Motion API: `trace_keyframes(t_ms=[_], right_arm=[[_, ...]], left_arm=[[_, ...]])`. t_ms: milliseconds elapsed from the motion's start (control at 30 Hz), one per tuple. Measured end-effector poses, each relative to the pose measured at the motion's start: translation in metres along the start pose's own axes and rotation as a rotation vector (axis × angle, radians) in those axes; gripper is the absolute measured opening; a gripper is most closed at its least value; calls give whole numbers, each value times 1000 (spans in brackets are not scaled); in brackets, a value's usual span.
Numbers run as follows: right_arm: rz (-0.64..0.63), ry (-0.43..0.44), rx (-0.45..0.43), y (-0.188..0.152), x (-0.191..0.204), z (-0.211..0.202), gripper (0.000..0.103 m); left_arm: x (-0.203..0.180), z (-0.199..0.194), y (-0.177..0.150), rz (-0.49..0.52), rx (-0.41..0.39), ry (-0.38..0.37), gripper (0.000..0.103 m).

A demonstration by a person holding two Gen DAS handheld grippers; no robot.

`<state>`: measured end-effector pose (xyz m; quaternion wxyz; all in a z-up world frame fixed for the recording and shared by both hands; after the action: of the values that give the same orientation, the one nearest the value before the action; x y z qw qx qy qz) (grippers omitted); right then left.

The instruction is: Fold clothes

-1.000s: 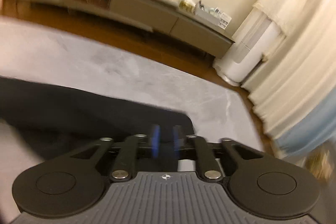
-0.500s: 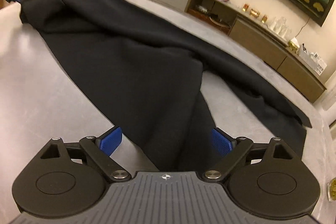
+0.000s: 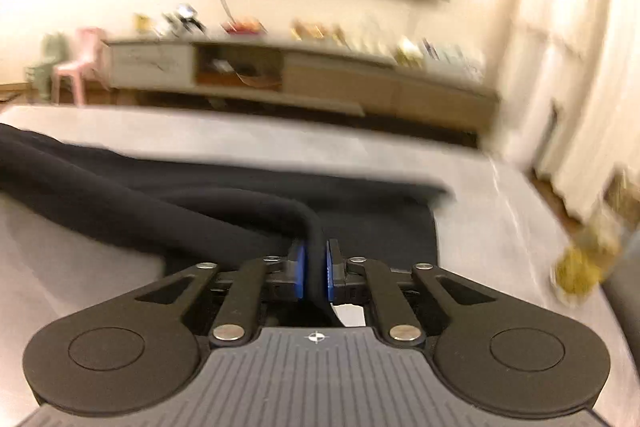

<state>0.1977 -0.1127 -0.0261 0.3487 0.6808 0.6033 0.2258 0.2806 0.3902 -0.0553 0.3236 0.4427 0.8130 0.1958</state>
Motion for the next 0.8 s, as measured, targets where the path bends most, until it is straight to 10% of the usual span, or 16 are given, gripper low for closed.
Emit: trace_keyframes(t_ms=[200, 333, 600, 800], right_arm=[[29, -21, -1, -3, -7, -4, 46], [63, 21, -1, -2, -8, -9, 61], [301, 175, 59, -14, -30, -28, 85], [630, 358, 123, -47, -38, -40, 87]], left_arm=[[-22, -44, -9, 10, -119, 1, 61], [-37, -56, -12, 24, -176, -12, 66], [-46, 16, -17, -123, 110, -227, 74], [-47, 42, -21, -108, 172, -202, 79]])
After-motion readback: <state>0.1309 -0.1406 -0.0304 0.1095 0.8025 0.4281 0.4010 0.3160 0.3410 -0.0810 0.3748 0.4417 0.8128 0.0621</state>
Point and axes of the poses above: each gripper's, at about its wrist camera, not at the fingertips, and z roughly the way its jaws point, x to its left, y to its top, the point moved 8 cm from there along z, roughly the way its jaws point, and after that the axes turned 4 degrees about x, right-handed, at the moved point
